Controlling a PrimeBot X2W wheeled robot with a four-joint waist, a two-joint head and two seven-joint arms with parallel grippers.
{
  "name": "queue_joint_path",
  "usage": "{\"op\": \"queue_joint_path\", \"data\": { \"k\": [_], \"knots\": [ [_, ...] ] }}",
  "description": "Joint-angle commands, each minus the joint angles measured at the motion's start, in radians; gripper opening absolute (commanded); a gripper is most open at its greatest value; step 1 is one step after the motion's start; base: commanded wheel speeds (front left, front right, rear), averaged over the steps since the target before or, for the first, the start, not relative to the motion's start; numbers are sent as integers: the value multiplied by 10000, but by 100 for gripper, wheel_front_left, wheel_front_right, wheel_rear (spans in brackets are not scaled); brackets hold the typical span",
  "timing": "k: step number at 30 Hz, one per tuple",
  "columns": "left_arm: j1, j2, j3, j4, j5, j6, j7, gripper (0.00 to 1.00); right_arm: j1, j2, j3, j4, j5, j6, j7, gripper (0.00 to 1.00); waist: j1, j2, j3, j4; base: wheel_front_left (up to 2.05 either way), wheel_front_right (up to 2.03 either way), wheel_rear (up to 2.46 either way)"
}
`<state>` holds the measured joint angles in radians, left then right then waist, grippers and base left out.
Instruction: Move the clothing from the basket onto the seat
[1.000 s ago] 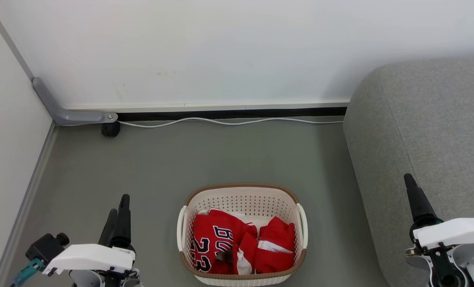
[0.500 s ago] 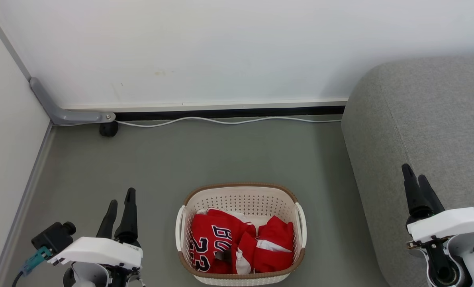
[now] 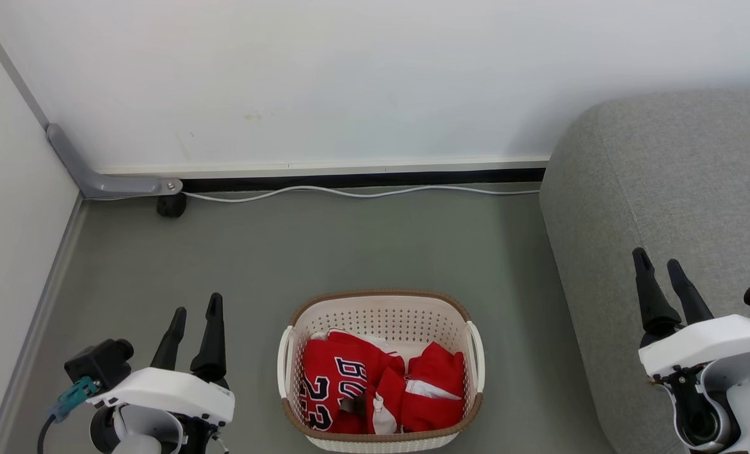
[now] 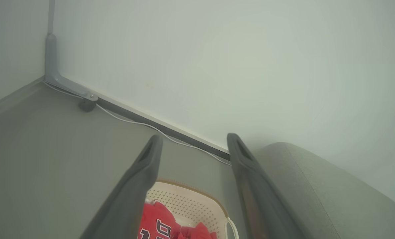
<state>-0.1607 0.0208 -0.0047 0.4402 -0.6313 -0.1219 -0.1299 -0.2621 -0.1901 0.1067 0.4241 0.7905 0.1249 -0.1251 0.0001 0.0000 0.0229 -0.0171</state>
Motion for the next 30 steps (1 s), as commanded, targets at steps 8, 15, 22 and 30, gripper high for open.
{"op": "queue_joint_path", "data": {
  "k": [8, 15, 22, 30],
  "knots": [
    [-778, 194, 86, -64, 1177, 109, -347, 100, -728, -303, 283, -105, -1053, 46, -398, 100, 0, 0, 5, -27, 0, 0, 0],
    [-970, 218, 66, -11, 2106, 143, -582, 100, -982, -442, 405, -59, -1895, 48, -633, 100, 0, 0, 54, -68, 0, 0, 0],
    [-1077, 237, 64, -8, 2797, 159, -759, 100, -1162, -535, 526, -82, -2540, 51, -809, 100, 0, 0, 72, -98, 0, 0, 0],
    [-1297, 261, 67, -86, 3700, 263, -996, 100, -1478, -689, 629, -112, -3392, 54, -1044, 100, 0, 0, 231, -130, 0, 0, 0]
  ]
}}
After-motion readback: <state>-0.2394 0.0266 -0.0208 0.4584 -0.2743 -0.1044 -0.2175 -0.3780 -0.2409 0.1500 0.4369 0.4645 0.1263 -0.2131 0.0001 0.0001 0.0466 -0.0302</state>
